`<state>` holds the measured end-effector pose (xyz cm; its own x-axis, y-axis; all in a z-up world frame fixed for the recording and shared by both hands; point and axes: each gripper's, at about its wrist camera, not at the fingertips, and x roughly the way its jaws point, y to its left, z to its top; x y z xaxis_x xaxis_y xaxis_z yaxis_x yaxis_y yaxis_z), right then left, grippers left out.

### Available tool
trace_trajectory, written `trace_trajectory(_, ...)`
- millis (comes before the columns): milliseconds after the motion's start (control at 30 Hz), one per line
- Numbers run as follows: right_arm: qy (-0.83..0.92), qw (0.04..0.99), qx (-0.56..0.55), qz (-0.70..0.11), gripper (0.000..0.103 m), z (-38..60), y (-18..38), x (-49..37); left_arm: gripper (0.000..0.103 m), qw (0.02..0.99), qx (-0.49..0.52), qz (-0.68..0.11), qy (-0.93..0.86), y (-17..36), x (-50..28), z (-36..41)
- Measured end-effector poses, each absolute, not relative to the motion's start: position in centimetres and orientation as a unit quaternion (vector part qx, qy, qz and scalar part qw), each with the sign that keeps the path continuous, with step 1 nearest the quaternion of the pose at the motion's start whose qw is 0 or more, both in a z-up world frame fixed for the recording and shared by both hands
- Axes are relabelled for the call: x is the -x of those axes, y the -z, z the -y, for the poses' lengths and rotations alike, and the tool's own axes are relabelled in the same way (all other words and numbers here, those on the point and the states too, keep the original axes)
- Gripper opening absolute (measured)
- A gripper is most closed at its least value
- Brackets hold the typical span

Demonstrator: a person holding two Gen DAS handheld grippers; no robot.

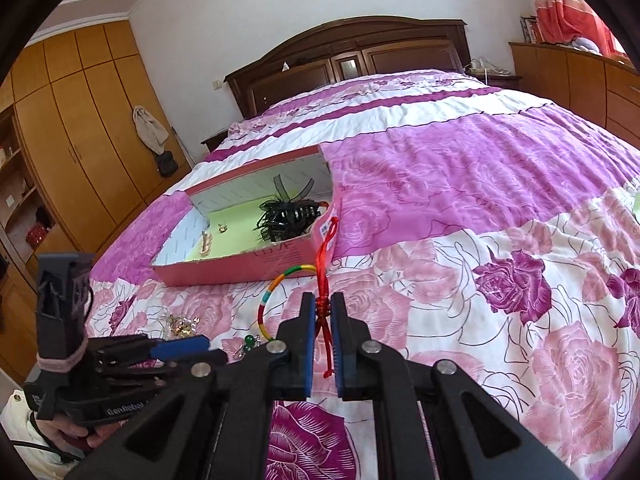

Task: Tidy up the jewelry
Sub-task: 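Grasp the green bead earring with the left tool while the right tool holds the bracelet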

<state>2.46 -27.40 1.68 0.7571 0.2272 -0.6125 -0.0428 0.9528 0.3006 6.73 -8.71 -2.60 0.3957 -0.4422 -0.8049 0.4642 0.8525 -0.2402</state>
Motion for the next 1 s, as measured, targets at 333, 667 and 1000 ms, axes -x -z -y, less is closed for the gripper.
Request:
trace_trajectory(333,-0.077,0.925,-0.155,-0.339,0.009,28.2,-1.1,-2.2,0.004,0.826,-0.021,-0.497,0.267,4.1,-8.0,10.7)
trace_trajectory(667,-0.076,0.924,-0.156,-0.341,0.009,28.1,-1.0,-2.2,0.000,0.828,-0.019,-0.498,0.257,4.6,-8.8,10.9)
trace_trajectory(1000,-0.077,0.925,-0.151,-0.339,0.009,27.8,-1.0,-2.1,0.000,0.844,-0.010,-0.465,0.269,2.3,-6.9,8.9)
